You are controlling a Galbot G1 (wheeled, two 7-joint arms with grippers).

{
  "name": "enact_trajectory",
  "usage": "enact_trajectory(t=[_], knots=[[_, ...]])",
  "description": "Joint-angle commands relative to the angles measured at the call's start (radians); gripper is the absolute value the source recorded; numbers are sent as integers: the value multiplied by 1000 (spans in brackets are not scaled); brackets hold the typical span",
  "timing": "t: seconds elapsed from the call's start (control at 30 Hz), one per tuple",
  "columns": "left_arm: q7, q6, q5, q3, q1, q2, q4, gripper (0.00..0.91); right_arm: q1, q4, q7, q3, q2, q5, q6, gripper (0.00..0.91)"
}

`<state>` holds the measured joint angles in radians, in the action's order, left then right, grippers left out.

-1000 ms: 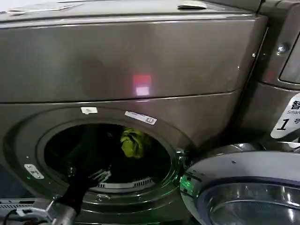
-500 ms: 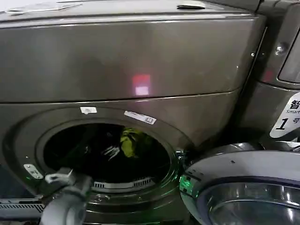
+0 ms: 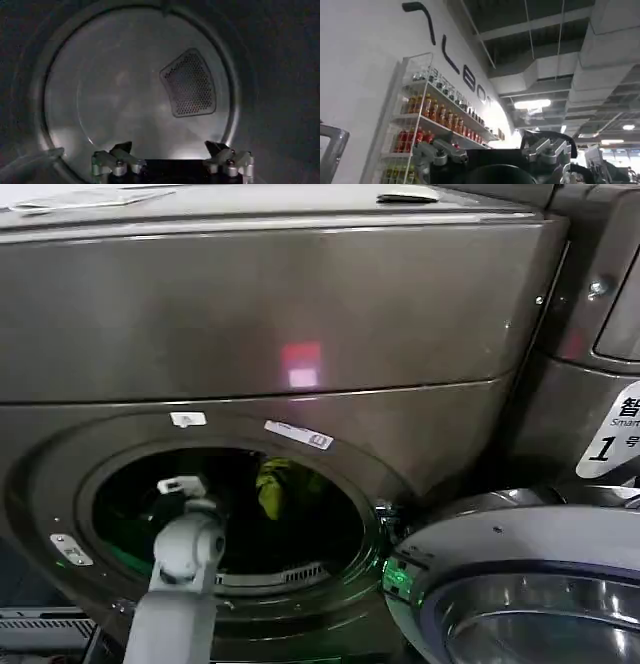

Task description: Grasp the clothes from the dryer.

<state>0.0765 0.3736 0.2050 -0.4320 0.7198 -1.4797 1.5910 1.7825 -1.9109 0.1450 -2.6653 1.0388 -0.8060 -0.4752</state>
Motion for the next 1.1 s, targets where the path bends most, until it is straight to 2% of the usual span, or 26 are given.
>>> enact_trajectory(t=[0.03,0.3,0.5,0.67,0.87,0.97,1.1], knots=[[-7,-20,-34,59,-256,0,-332,907,-1,5,1,-6,-1,-3,-1,907],[13,-44,-16,104,-409,3,-562,907,-7,17,4,-3,-2,-3,1,907],[99,-68,9,137,-515,-2,-740,907,-13,19,7,4,-3,-3,4,907],[323,-99,4,264,-590,25,-873,907,-12,28,9,7,-7,-2,7,907],[572,-211,-107,351,-699,-2,-1093,907,-17,29,11,16,-5,0,10,907],[672,-252,-163,431,-726,1,-1138,907,-18,30,13,16,-5,1,12,907],[777,-258,-258,530,-765,7,-1173,907,-22,28,14,21,-2,2,13,907]])
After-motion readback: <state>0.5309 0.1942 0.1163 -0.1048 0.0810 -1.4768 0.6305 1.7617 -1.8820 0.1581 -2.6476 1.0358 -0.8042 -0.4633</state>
